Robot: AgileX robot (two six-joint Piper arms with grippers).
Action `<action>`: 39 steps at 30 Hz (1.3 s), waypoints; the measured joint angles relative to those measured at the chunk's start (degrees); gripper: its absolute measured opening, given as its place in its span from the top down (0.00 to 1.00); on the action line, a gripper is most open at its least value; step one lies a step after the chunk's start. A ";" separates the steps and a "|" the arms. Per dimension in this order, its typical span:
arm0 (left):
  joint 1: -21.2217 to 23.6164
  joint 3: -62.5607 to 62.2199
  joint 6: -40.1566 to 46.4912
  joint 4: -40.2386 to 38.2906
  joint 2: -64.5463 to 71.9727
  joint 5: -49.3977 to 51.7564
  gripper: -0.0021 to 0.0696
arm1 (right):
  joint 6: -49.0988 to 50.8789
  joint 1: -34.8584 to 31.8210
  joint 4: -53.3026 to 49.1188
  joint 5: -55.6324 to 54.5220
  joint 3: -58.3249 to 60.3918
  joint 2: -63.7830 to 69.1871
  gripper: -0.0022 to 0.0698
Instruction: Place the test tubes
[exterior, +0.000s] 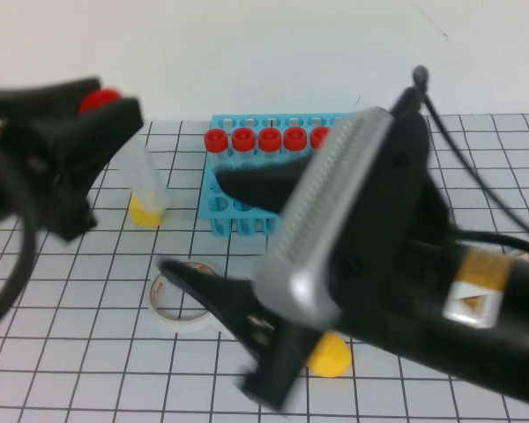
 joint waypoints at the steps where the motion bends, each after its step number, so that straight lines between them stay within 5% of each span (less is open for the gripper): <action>1: 0.00 -1.44 0.88 0.00 1.72 0.88 0.60 | -4.64 -0.26 3.41 3.94 0.00 -1.30 0.23; 6: 0.00 -8.98 4.88 -0.09 10.66 5.56 0.60 | -20.48 -0.84 10.53 16.26 0.00 -6.87 0.50; 10: 0.00 -15.15 5.26 -0.09 18.00 8.54 0.60 | -22.65 -1.17 10.00 24.00 0.00 -11.01 0.82; 13: 0.00 -19.56 5.39 -0.09 23.25 10.93 0.60 | -21.16 -2.75 8.00 30.06 0.00 -14.21 0.93; 17: -2.28 -24.81 5.52 -0.09 29.09 11.11 0.60 | -10.50 -5.90 -0.93 37.56 0.00 -18.08 0.96; 25: -11.61 -31.26 13.75 -0.09 38.25 6.89 0.60 | 26.29 -8.83 -38.00 59.43 1.09 -23.93 0.96; 33: -18.97 -38.13 20.69 -0.09 48.98 2.44 0.60 | 39.74 -8.83 -47.64 58.85 11.00 -33.64 0.96; 39: -19.22 -45.49 15.06 -0.09 55.88 1.03 0.60 | 46.28 -8.83 -48.27 58.21 17.67 -38.21 0.97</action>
